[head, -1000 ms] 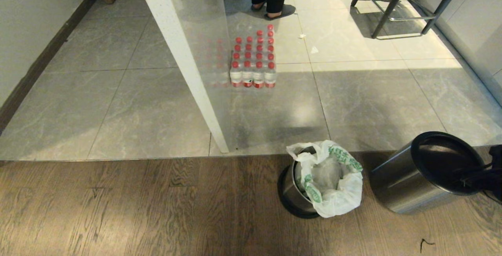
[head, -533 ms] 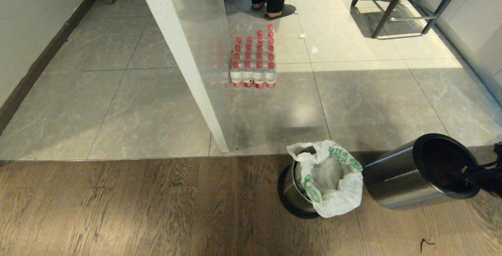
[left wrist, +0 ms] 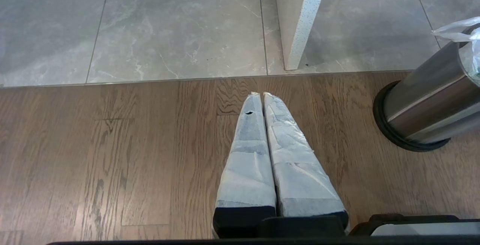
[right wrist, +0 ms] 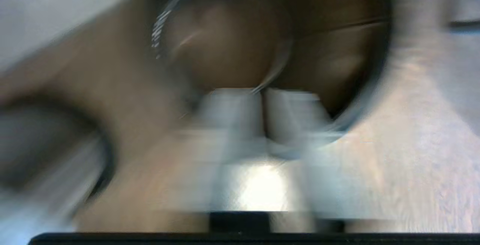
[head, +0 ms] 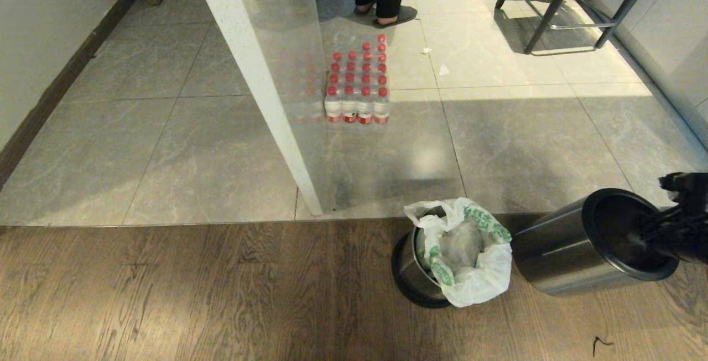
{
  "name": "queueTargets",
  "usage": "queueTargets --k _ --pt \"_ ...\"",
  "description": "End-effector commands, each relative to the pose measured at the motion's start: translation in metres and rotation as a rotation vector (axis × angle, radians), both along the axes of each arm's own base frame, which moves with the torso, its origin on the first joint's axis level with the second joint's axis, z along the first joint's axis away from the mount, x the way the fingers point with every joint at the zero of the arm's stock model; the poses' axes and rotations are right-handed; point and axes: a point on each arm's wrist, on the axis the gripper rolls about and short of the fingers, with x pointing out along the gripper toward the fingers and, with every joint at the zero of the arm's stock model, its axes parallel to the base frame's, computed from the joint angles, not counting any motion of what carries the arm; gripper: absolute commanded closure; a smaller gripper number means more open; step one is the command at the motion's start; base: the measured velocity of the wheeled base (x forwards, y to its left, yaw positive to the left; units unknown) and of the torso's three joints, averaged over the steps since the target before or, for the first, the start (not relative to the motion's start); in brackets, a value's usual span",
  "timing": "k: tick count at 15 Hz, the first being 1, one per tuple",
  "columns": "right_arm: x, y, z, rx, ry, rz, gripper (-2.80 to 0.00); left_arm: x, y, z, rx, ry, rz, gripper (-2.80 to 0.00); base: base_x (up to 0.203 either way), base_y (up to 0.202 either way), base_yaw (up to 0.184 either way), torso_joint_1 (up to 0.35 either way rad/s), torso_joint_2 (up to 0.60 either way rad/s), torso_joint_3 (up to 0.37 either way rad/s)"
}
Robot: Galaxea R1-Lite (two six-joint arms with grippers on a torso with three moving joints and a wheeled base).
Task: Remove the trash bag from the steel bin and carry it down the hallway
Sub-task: Pick up the trash bag
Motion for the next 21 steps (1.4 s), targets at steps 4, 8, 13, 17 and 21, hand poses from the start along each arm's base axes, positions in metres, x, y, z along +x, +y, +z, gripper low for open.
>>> queueTargets --k 4,8,13,17,21 --pt "-0.006 0.108 0.022 0.036 0.068 0.321 0.00 0.000 0.000 0.000 -0.001 -0.001 0.000 0.00 0.000 0.000 0.000 0.000 0.00 0.000" --pt "-0.015 0.168 0.022 0.119 0.103 0.471 0.00 0.000 0.000 0.000 -0.001 -0.001 0.000 0.00 0.000 0.000 0.000 0.000 0.00 0.000" --pt "-0.019 0.185 0.013 0.116 0.150 0.525 0.00 0.000 0.000 0.000 -0.001 -0.001 0.000 0.00 0.000 0.000 0.000 0.000 0.00 0.000" --pt "-0.021 0.184 0.002 0.113 0.196 0.517 0.00 0.000 0.000 0.000 -0.001 -0.001 0.000 0.00 0.000 0.000 0.000 0.000 0.00 0.000" --pt "-0.025 0.189 -0.009 0.120 0.280 0.533 -2.80 0.000 0.000 0.000 -0.001 -0.001 0.000 0.00 0.000 0.000 0.000 0.000 0.00 0.000"
